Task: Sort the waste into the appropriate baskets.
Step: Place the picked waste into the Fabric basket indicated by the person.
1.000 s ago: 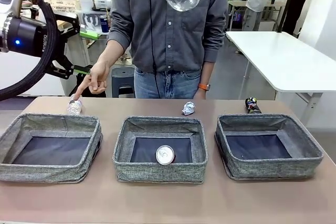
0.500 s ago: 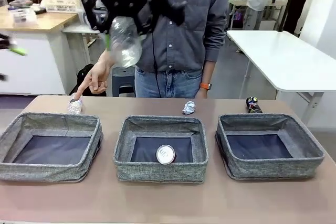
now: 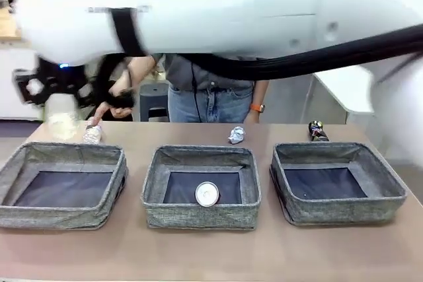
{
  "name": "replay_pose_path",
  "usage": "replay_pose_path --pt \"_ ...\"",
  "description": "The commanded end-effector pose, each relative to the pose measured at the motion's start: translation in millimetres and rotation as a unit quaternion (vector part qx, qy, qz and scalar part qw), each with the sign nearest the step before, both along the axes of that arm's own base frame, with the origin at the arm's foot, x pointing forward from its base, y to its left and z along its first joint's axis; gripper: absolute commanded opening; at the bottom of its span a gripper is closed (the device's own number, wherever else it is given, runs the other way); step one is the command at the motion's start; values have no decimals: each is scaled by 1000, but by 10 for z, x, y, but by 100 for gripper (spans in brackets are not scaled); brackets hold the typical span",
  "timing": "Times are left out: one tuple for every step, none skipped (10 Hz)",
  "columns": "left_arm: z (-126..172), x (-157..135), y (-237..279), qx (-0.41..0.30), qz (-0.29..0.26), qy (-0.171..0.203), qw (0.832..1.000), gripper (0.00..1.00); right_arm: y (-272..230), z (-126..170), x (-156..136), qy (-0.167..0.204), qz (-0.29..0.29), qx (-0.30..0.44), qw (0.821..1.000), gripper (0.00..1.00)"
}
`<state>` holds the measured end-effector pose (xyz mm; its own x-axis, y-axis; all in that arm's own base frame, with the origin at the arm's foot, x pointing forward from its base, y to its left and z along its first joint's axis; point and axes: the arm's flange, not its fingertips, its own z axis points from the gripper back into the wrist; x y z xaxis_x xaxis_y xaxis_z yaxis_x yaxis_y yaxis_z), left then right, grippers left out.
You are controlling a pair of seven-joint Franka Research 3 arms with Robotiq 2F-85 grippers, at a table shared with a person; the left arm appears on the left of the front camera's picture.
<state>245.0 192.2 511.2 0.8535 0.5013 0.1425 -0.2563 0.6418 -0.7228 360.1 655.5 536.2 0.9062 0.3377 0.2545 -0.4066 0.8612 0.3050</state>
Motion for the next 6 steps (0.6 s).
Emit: replay_pose_path --pt "21 128 -15 18 32 6 999 100 167 33 178 36 32 -29 998 58" --pt "21 128 -15 18 32 6 999 100 0 0 0 0 0 0 1000 58" --pt "21 128 -15 18 32 6 999 100 0 0 0 0 0 0 1000 58" --pt "21 128 -15 18 32 6 999 100 0 0 0 0 0 0 1000 58" --pt "21 128 -15 18 32 6 999 100 76 -157 68 19 15 -4 1000 58" --pt "21 128 -15 18 32 6 999 100 225 -436 199 -16 51 -4 999 58"
